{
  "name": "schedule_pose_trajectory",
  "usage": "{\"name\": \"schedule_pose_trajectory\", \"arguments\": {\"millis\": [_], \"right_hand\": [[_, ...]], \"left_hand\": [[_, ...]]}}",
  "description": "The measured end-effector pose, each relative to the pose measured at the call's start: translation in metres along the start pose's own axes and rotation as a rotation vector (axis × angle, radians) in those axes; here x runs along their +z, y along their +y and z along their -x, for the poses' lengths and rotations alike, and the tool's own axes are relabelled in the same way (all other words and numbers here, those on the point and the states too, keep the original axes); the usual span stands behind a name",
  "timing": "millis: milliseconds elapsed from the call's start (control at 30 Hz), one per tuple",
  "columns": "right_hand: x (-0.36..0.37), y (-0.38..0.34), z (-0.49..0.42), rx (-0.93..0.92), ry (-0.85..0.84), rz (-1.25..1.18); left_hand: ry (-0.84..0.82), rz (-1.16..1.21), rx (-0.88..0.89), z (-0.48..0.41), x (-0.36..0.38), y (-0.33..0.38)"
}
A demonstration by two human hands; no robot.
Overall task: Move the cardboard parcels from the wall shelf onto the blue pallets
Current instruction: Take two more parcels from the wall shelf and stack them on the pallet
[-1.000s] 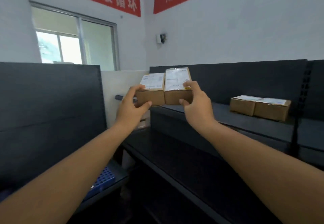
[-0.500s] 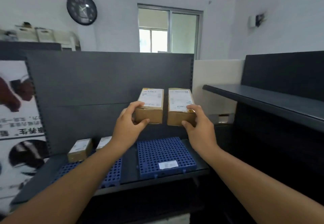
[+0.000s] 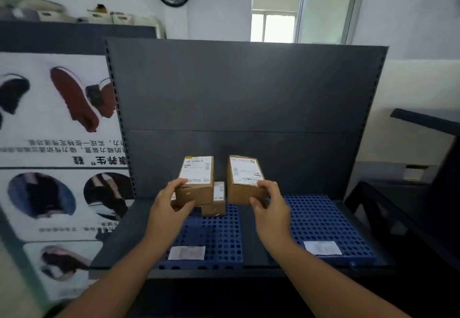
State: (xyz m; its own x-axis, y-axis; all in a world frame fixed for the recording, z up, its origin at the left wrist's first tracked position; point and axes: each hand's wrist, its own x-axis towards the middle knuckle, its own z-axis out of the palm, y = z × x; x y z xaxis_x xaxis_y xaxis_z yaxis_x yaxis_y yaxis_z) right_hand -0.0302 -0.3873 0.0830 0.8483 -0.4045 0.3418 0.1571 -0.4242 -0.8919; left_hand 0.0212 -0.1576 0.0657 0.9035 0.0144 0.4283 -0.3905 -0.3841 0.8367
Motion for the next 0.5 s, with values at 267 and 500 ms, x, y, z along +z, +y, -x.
{"name": "schedule_pose_trajectory", "arguments": {"millis": [267, 500], "right_hand": [[0.094, 0.039, -0.041, 0.041, -0.049, 0.074], [0.14, 0.077, -0.07, 0.068, -0.047, 0.154]], "left_hand": [[0.017, -0.069, -0.114, -0.053, -0.027, -0.109], [-0.015, -0.086, -0.126, -0.089, -0.013, -0.164]]}}
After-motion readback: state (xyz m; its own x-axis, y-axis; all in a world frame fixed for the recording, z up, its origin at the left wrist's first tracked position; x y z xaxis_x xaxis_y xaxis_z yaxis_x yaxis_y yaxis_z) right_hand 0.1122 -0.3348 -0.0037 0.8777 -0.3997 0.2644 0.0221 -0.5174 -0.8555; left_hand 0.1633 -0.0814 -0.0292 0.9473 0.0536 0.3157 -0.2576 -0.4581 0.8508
